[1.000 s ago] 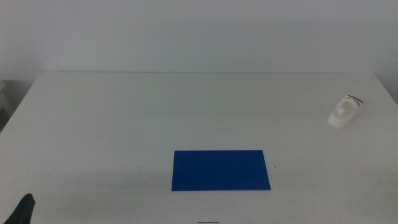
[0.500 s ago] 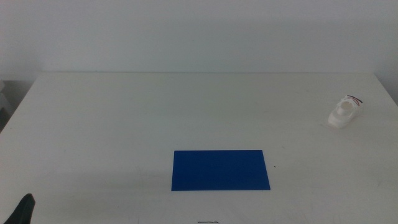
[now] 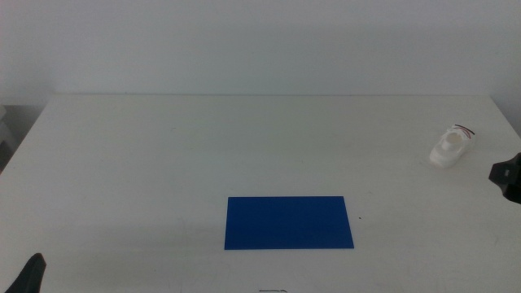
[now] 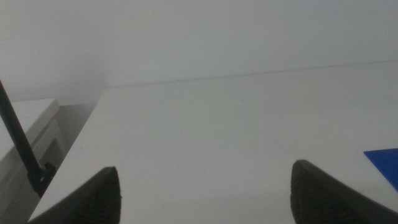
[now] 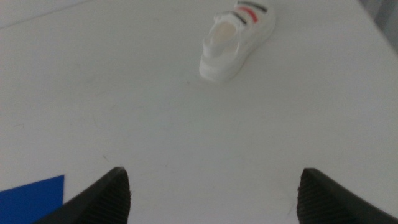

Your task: Use one arm to grab the shoe from the table and place it on the mat.

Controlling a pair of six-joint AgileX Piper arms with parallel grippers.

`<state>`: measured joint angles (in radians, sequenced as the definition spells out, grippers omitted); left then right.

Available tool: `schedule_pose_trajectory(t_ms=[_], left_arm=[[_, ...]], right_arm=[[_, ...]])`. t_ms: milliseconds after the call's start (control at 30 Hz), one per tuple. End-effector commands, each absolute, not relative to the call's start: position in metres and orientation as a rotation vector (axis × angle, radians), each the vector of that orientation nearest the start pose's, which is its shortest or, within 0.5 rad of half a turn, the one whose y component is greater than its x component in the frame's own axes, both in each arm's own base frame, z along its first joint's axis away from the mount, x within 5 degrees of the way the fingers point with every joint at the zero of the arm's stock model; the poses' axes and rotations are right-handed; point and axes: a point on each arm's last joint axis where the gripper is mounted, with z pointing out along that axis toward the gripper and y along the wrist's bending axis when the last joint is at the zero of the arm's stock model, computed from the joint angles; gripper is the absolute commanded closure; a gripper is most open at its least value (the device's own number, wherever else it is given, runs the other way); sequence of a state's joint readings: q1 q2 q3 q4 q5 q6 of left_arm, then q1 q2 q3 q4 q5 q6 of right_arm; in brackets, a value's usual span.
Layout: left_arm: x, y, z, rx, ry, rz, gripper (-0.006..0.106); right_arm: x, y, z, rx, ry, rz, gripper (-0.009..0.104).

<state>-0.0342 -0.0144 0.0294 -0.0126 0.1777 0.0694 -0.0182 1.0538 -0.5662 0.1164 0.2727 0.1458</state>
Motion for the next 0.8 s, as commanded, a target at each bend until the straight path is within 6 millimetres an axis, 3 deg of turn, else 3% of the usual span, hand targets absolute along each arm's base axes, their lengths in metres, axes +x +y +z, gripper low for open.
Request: schedule_pose_trajectory(t_ms=[0, 200, 400, 533, 767], left_arm=[[0.055, -0.002, 0.198, 0.058, 1.57, -0.005, 0.007], [0.055, -0.002, 0.198, 0.058, 1.57, -0.005, 0.007], [0.055, -0.002, 0.198, 0.058, 1.57, -0.005, 0.007], [0.055, -0.002, 0.198, 0.058, 1.57, -0.005, 0.007], [0.055, -0.002, 0.198, 0.058, 1.57, -0.005, 0.007]], right_arm=[[0.215, -0.002, 0.269, 0.322, 2.118, 0.19, 0.016], [0.245, -0.001, 0.275, 0.328, 2.22, 0.2, 0.016], [0.306, -0.001, 0.29, 0.381, 2.336, 0.238, 0.016], [0.346, -0.002, 0.289, 0.554, 2.392, 0.273, 0.017], [0.405, -0.015, 0.278, 0.723, 2.544, 0.087, 0.023]])
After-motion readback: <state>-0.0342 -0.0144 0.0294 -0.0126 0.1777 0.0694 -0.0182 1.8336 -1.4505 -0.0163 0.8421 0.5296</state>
